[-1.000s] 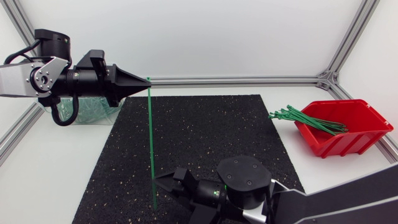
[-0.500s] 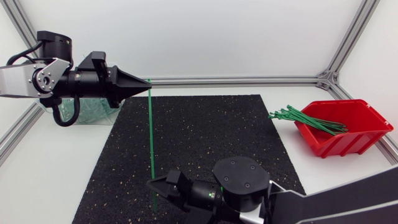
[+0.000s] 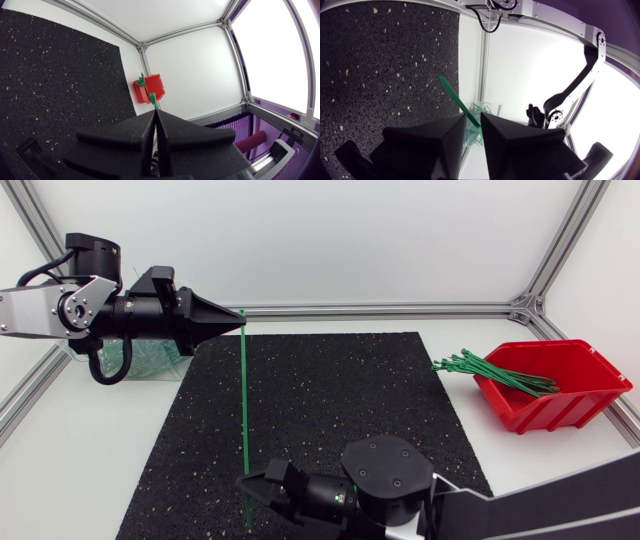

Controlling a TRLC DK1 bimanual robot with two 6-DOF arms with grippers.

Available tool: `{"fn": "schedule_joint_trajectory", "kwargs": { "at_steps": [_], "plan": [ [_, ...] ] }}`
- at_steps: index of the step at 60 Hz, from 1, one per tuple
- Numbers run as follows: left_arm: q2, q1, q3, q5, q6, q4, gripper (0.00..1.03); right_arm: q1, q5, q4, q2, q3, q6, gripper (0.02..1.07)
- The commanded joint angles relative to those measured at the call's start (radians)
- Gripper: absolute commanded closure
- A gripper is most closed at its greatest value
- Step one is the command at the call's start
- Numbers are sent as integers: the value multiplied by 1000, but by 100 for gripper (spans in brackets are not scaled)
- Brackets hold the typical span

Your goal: Take a green cable tie from the red box, thread the tail through the head to close it, then place it in the transparent bin on the left.

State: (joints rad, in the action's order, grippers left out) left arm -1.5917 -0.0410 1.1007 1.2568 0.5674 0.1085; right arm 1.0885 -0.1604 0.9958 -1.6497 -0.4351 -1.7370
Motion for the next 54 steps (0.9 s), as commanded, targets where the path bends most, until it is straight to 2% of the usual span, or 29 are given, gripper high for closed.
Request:
{"fn": "schedule_joint_trajectory", "kwargs": {
  "at_steps": [1, 12, 17, 19, 39, 54],
  "plan": [
    [-19, 7, 30, 13, -17, 3, 100, 19, 1, 14, 10, 24, -32, 81],
    [-21, 12, 30, 13, -20, 3, 100, 34, 15, 14, 24, 41, -29, 83],
    [-21, 15, 30, 13, -23, 3, 100, 34, 16, 12, 30, 47, -27, 98],
    [-21, 15, 30, 13, -23, 3, 100, 34, 19, 12, 31, 47, -21, 100],
    [-17, 10, 22, 13, -31, 3, 100, 21, 33, 12, 37, 38, 10, 100],
    [49, -8, -32, 4, -84, 0, 100, 24, 50, -20, 71, 1, 139, 101]
  ]
}}
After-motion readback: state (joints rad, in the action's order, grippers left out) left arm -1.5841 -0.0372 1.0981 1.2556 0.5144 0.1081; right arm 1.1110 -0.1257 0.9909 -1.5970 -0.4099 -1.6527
